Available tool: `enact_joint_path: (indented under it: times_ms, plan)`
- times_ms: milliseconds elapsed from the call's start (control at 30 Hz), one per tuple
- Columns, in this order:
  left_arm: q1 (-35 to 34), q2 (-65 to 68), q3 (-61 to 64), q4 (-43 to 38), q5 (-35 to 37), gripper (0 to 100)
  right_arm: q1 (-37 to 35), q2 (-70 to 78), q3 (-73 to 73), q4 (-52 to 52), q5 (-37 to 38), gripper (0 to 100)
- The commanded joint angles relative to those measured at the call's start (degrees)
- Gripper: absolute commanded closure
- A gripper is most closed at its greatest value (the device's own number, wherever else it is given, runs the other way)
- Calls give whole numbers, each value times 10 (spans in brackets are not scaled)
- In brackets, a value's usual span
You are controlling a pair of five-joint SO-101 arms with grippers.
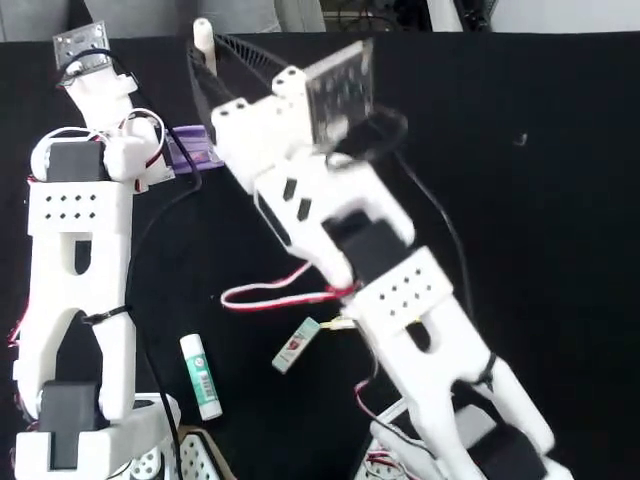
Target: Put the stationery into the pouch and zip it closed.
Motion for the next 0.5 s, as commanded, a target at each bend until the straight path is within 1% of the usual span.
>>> enact_joint_path:
  times_ms: [0,233,367,400,467]
  plan:
    - [-9,-20,-9,-11,8,972,-7,-55,92,-144,62,987]
    - [-10,-20,-9,-11,8,972,-6,-58,153,-163,101,987]
    - [-10,-20,-9,-11,8,972,-6,-59,201,-163,150,981]
    - [-10,-20,-9,-11,8,972,-6,-59,216,-163,168,964]
    - [-10,-20,-9,-11,8,972,-8,-59,245,-163,183,884]
